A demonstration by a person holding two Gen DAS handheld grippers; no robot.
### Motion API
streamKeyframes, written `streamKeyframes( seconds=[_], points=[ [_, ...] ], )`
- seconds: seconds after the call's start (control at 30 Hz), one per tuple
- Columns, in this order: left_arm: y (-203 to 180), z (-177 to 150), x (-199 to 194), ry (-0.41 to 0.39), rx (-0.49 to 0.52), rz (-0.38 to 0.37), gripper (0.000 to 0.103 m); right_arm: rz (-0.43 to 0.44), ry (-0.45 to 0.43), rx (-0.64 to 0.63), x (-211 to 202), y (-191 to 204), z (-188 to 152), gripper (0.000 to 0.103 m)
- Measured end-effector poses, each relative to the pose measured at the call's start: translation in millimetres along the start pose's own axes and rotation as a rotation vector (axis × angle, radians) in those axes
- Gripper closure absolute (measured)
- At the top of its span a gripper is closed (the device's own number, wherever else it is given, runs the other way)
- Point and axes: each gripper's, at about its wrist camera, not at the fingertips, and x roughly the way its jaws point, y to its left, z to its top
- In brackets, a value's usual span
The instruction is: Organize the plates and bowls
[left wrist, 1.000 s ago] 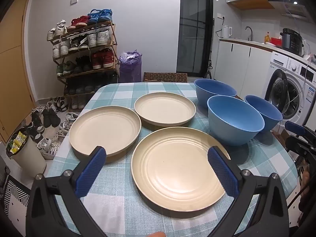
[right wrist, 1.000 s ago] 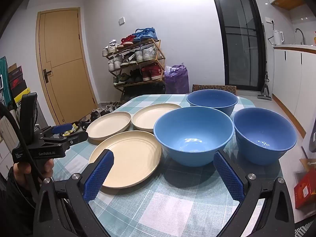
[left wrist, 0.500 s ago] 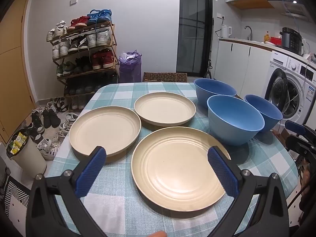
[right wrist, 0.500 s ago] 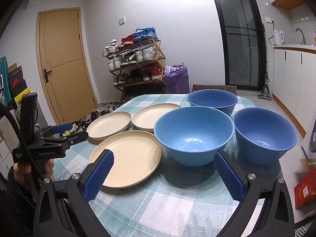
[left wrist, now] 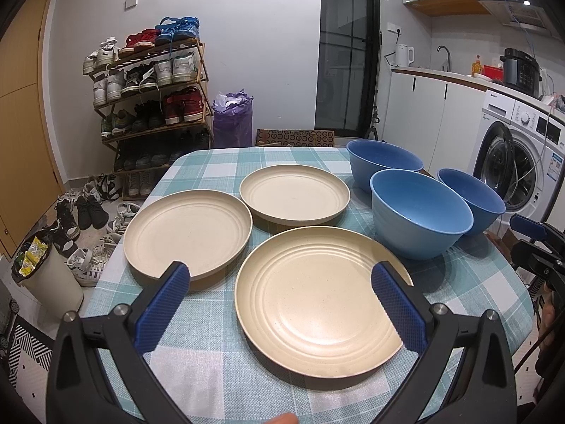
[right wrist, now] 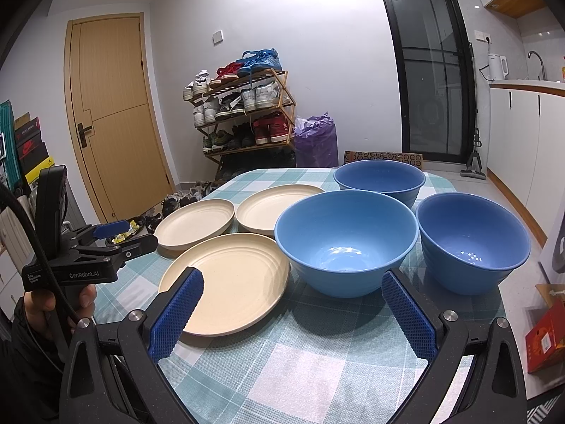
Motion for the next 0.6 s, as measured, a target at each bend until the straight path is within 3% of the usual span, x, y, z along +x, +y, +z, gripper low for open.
streamKeyframes(
  seconds=[0.6],
  points=[
    [0.1,0.8,1.3,0.002,0.0,0.001,0.0,0.001,0.003,0.0,2.0,-1.8,-1.1,0.0]
  ],
)
